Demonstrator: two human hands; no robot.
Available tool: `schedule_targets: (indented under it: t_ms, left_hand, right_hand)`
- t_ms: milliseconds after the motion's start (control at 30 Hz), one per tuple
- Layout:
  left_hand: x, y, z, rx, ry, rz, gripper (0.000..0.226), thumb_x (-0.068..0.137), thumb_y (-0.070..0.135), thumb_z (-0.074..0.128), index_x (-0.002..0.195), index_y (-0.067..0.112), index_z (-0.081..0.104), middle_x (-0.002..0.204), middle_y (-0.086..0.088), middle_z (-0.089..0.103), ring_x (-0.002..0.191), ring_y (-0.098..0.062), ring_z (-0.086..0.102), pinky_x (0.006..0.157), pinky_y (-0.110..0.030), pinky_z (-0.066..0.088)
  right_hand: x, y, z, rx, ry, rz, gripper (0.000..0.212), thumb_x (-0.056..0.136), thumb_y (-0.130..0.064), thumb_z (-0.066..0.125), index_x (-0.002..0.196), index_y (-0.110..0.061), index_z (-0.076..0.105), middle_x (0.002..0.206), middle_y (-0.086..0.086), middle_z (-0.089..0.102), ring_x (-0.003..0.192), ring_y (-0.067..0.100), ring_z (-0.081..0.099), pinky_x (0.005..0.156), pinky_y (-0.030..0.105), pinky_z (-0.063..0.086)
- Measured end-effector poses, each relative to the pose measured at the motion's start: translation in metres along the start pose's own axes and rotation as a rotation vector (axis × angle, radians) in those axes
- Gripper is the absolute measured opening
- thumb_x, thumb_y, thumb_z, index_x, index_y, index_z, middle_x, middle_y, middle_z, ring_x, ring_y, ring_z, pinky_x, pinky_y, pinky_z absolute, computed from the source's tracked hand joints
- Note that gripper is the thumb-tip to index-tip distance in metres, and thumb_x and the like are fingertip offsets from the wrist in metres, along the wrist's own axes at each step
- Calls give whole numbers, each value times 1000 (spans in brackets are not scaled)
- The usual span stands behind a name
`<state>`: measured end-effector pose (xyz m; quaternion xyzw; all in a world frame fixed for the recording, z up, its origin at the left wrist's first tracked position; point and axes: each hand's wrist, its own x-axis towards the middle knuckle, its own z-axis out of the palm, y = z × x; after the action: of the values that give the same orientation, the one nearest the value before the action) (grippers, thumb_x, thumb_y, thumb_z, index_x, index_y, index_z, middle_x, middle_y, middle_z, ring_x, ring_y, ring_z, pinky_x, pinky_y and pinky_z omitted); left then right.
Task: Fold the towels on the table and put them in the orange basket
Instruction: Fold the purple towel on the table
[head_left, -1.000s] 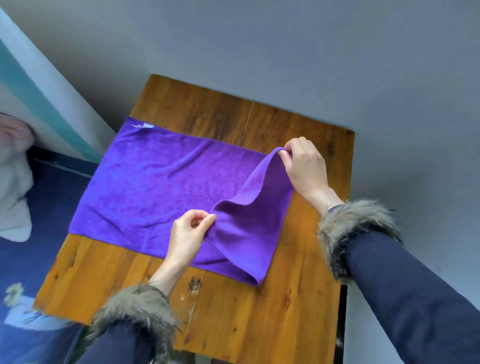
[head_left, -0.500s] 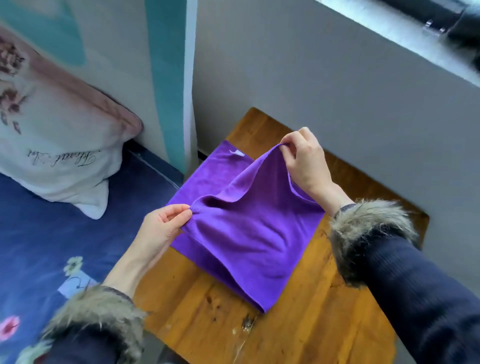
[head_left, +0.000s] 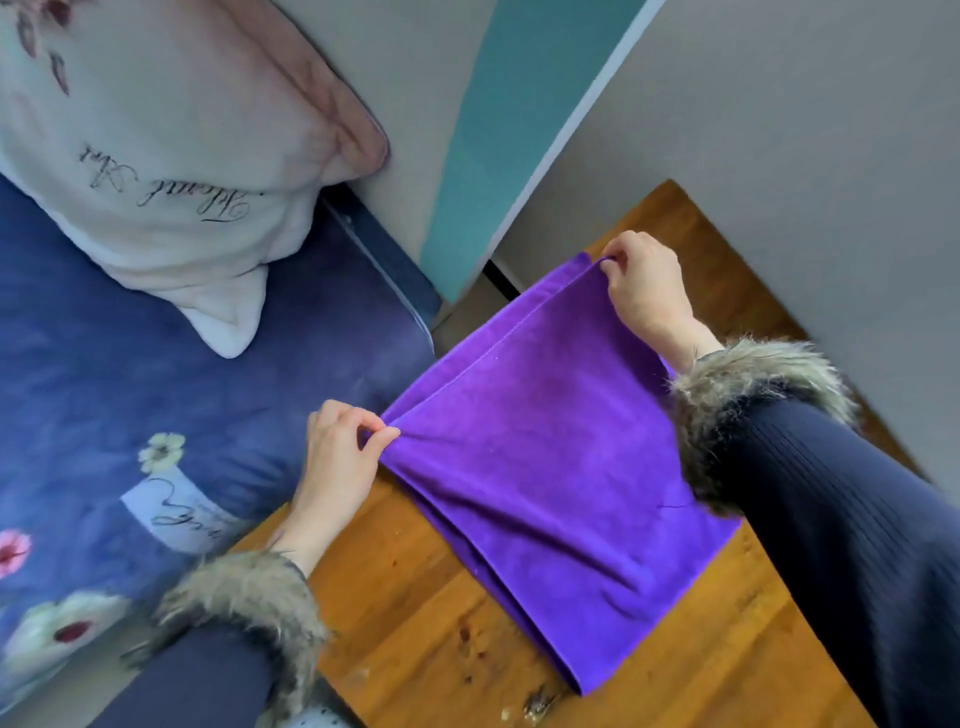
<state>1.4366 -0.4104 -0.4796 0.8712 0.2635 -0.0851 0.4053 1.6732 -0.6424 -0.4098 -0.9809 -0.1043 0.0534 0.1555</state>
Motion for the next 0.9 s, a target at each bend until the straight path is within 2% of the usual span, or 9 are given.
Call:
schedule_targets:
  t_ms: [100,233,333,567,667,767,900]
  left_hand:
    - [5,-8,4,-20,-18,51,12,81,20,70,73,18,62,98,5,49,93,-12,40,85,-19,31]
    - [4,-9,3,-48,-24,108,13,82,18,69,75,18,58,83,6,57,81,-14,49,73,-23,39]
    - [3,-5,2,-66,-3,114,11,81,14,70,76,13,60,78,6,54,75,-15,49,68,-18,34]
    - [6,-6,-2,-75,-95,93,12,83,18,67,77,18,57,72,13,50,72,-6,47,67,-13,34]
    - [10,-8,-7,-15,-177,110,11,83,17,68,80,18,57,74,13,50,73,-7,46,69,-15,31]
    - [8,-9,-11,83,-258,162,8,84,15,67,85,15,59,82,9,49,80,-10,43,74,-17,30]
    - [3,-3,-14,66,-232,127,7,84,15,67,82,15,61,84,3,55,79,-13,50,75,-23,38]
  right_hand:
    - [19,0,16,-62,-87,-14,17,89,-7,51,99,0,63,107,19,59,104,35,52,88,33,34]
    - [34,0,29,-126,-263,-81,15,88,-4,49,89,-1,63,102,19,63,101,35,52,83,35,39]
    - [38,0,33,-182,-333,-112,16,88,-5,48,92,-3,63,105,17,62,106,34,48,89,41,42]
    - [36,0,30,-266,-293,-114,19,90,-8,48,102,-1,61,112,18,51,109,35,45,88,43,39]
    - [29,7,22,-238,-326,-50,18,91,-8,48,103,0,58,112,19,49,105,38,49,91,44,40]
    - [19,13,14,-279,-393,-42,16,91,-9,49,101,-3,60,116,17,50,109,36,45,92,44,39]
    - [16,14,14,-276,-361,-77,16,91,-11,49,101,-7,62,121,11,53,112,31,41,88,41,38]
